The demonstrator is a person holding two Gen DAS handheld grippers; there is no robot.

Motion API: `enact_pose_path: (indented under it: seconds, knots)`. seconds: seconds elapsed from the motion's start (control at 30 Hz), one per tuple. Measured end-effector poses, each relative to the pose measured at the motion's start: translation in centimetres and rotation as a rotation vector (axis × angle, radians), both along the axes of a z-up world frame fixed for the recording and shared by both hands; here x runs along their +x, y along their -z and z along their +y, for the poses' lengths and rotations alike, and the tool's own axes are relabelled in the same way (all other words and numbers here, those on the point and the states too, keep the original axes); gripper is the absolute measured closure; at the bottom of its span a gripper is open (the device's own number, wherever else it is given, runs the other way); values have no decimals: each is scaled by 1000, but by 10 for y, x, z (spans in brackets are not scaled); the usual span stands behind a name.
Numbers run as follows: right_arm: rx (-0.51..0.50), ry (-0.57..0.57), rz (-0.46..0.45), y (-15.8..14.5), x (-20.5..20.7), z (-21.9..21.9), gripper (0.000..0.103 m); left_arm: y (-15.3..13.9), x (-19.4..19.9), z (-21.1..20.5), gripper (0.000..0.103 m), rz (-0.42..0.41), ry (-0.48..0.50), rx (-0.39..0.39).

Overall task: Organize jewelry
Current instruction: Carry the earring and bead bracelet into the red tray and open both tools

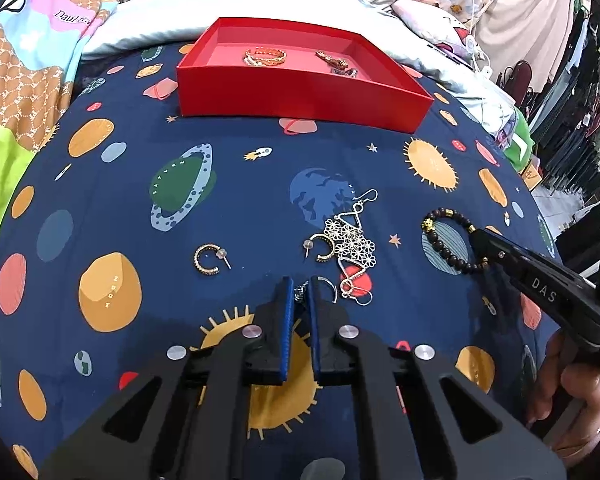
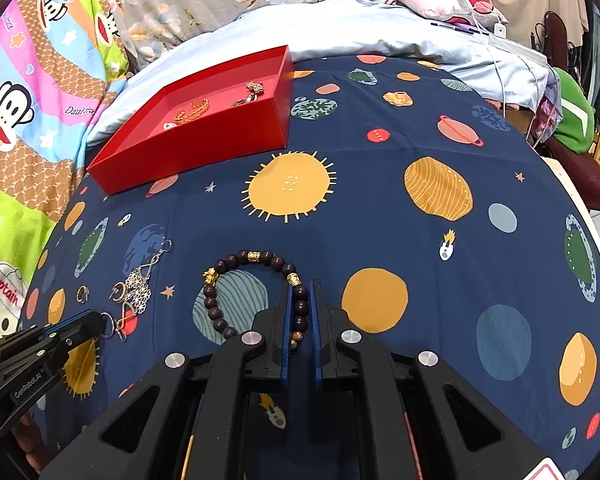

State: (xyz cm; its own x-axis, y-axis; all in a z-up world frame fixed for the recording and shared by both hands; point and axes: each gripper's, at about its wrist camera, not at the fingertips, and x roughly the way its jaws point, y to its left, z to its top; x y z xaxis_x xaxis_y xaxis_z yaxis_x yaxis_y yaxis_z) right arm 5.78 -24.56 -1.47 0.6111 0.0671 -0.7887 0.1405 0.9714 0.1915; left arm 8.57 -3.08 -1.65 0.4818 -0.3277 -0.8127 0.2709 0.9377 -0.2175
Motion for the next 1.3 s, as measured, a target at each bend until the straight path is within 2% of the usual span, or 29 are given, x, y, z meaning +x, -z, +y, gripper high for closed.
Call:
enact_pose_path:
  seconds: [0.43,0.8,1.07,1.3]
  knots:
    - [8,-17,-72,-31,-13,5,96,-34,-6,23,97,-51,-30,-38]
    - [-4,-70,-187,-83,-10,12,96,-74,15,32,97,-143,-60,-61]
    - [-19,-140,-284,-126,44,19,96,-109,69,27,97,-253,-80,-41]
    - [-10,-174,-291,-130,106,33,96,-118,127,8,97,-291,-76,-26]
